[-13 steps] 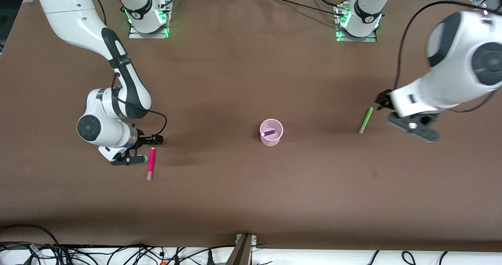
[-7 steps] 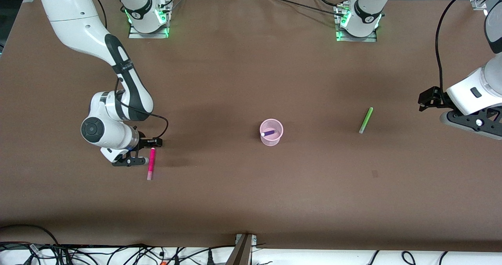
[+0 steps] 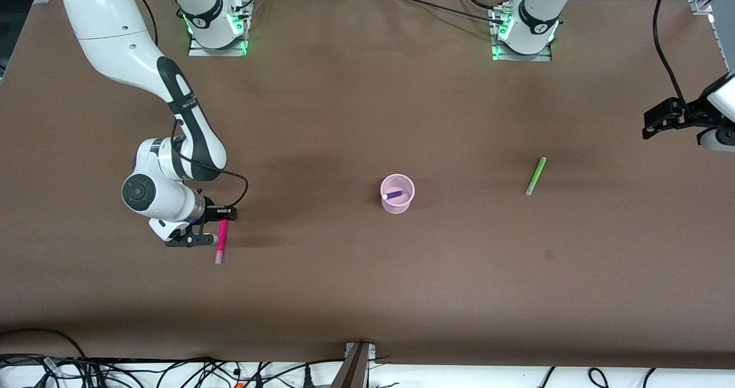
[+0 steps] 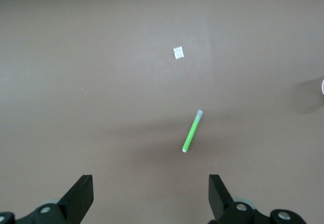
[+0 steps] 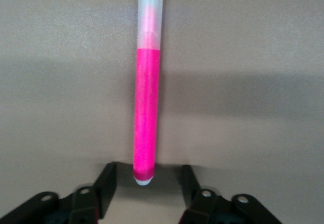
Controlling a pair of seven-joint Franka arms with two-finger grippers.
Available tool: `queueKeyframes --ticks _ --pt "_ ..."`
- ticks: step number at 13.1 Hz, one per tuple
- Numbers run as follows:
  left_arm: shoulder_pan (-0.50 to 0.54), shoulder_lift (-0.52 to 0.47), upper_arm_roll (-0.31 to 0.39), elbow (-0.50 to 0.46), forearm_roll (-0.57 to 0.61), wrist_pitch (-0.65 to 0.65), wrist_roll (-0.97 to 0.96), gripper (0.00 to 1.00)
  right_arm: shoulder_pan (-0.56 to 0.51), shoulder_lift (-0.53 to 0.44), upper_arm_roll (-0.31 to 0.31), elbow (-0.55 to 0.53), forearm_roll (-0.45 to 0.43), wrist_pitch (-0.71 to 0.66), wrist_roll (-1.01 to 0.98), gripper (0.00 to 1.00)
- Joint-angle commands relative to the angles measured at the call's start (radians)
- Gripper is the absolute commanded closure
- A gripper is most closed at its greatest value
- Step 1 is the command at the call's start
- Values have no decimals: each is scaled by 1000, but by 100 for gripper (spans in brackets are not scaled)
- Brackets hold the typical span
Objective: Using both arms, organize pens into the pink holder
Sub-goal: 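Grasp the pink marker with the right gripper while the left gripper withdraws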
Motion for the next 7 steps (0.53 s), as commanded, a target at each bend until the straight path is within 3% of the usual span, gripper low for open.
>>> queueKeyframes --ticks 1,5,7 --pt "-74 -97 89 -130 -17 70 -36 0 -2 27 6 27 16 5 5 61" --pt "-73 -68 83 -86 -18 55 -33 0 -2 27 6 33 16 5 5 66" --pt "-83 -51 80 -56 -18 33 -36 0 -2 27 6 33 16 3 5 75"
